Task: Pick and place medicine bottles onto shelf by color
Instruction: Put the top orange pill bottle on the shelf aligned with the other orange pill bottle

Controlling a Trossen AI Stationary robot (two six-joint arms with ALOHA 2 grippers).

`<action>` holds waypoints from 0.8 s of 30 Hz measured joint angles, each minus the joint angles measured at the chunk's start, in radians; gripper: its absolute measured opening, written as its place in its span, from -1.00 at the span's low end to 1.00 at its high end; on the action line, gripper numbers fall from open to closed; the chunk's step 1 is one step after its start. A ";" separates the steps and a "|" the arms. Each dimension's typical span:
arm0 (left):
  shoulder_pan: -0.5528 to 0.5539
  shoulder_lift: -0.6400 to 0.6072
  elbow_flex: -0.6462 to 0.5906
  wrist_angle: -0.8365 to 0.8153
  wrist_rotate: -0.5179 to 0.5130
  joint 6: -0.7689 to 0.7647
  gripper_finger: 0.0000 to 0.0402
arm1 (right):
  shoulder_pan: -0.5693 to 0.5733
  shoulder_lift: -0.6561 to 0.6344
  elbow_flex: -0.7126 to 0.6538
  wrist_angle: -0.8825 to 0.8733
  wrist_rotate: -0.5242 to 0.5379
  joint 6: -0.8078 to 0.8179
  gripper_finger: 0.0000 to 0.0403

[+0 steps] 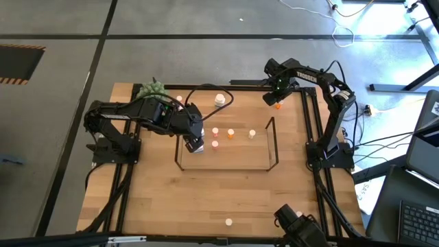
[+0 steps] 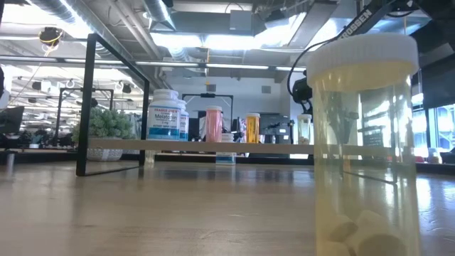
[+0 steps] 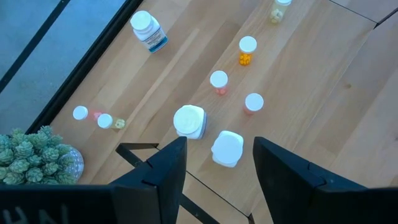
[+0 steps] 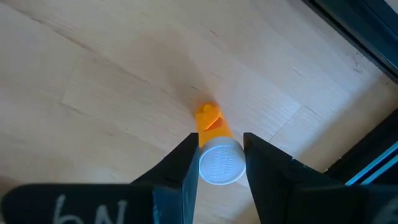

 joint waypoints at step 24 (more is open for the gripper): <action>0.008 0.000 0.000 0.000 0.004 0.000 -0.11 | 0.074 -0.177 0.024 -0.080 0.001 -0.079 -0.42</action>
